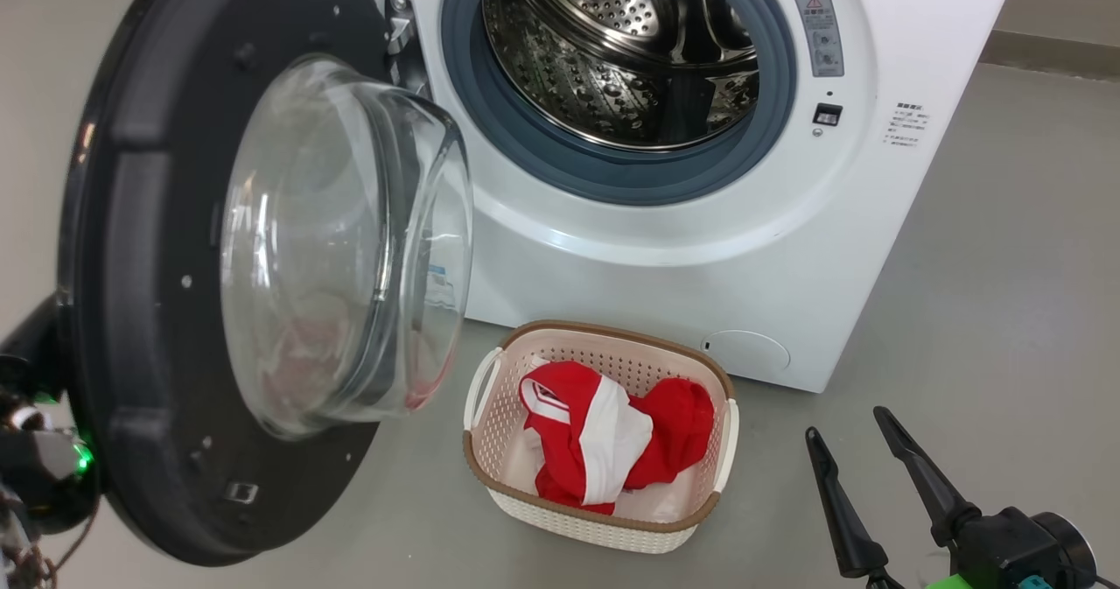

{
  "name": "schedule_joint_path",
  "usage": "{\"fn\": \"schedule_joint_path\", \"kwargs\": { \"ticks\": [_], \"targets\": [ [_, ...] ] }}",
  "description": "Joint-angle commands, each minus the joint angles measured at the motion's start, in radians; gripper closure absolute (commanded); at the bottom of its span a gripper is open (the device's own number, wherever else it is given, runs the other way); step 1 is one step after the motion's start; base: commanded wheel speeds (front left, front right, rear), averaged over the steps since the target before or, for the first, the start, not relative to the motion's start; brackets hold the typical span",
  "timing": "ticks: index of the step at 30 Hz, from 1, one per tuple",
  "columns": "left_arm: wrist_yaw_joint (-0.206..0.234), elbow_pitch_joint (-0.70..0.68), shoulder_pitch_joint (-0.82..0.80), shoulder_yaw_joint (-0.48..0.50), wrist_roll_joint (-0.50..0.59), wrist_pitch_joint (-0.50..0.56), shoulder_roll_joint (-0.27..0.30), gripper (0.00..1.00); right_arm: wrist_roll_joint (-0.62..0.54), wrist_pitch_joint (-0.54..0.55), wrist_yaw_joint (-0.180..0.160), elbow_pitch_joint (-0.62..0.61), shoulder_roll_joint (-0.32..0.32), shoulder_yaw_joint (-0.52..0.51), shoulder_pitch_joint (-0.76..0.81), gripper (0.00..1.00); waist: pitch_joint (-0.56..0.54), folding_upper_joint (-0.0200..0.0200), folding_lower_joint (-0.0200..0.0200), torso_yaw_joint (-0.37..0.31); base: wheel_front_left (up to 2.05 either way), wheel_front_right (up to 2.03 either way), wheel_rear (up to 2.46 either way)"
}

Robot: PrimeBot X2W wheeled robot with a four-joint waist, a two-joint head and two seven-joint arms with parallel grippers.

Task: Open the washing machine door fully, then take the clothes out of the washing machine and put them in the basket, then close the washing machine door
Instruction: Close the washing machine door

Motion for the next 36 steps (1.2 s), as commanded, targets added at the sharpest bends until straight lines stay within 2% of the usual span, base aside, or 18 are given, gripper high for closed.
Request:
{"fn": "schedule_joint_path", "kwargs": {
  "ticks": [1,5,10,17,23,36],
  "targets": [
    [0.024,-0.094,0.023,0.015,-0.016,0.022,0.001,1.0,0.009,-0.015,0.006,-0.019,-0.013,0.019,-0.04,0.0,0.002,0.0,0.0,0.006,0.0,0.0,0.0],
    [0.063,-0.228,0.072,0.002,-0.038,0.043,-0.044,1.0,0.01,-0.019,0.006,-0.013,-0.013,0.021,-0.044,0.0,0.003,0.0,0.0,0.011,0.0,0.0,0.0],
    [0.102,-0.339,0.114,-0.022,-0.066,0.056,-0.073,1.0,0.012,-0.023,0.006,-0.006,-0.013,0.023,-0.051,0.0,0.006,0.0,0.0,0.013,0.0,0.0,0.0],
    [0.137,-0.451,0.169,-0.089,-0.116,0.028,-0.09,1.0,0.015,-0.026,0.006,0.0,-0.013,0.028,-0.059,0.0,0.01,0.0,0.0,-0.001,0.0,0.0,0.0],
    [0.134,-0.467,0.197,-0.163,-0.174,-0.021,-0.092,1.0,0.016,-0.028,0.006,0.004,-0.013,0.027,-0.067,0.0,0.012,0.0,0.0,-0.027,0.0,0.0,0.0],
    [0.098,-0.484,0.223,-0.301,-0.272,-0.119,-0.092,1.0,0.023,-0.034,0.006,0.012,-0.013,0.025,-0.065,0.0,0.011,0.0,0.0,-0.085,0.0,0.0,0.0]
  ]
}}
